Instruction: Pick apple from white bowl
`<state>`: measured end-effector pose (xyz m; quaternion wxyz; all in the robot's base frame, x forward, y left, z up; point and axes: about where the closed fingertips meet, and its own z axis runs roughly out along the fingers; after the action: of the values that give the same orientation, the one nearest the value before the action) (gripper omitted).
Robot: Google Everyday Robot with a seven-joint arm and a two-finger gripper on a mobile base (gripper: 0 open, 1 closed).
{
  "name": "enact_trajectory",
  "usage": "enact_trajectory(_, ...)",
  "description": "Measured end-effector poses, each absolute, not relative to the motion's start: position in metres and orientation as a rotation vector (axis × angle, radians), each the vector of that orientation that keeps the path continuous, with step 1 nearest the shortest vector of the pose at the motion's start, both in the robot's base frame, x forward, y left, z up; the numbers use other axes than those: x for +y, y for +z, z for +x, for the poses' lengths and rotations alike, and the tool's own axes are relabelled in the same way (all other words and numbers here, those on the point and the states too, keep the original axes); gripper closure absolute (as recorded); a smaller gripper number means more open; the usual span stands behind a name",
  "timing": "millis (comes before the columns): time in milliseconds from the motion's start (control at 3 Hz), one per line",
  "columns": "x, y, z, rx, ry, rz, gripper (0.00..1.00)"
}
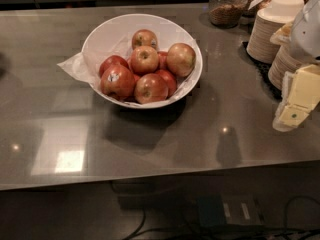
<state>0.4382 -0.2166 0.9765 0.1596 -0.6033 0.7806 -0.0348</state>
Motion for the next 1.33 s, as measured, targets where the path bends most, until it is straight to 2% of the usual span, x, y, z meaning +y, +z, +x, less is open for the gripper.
enact_trajectory(667,-0.212,0.976,0.444,2.207,-0.096,-1.718,0.0)
enact_trajectory(1333,-0.15,0.965,0.493,1.985,0.0,-1.79,0.0)
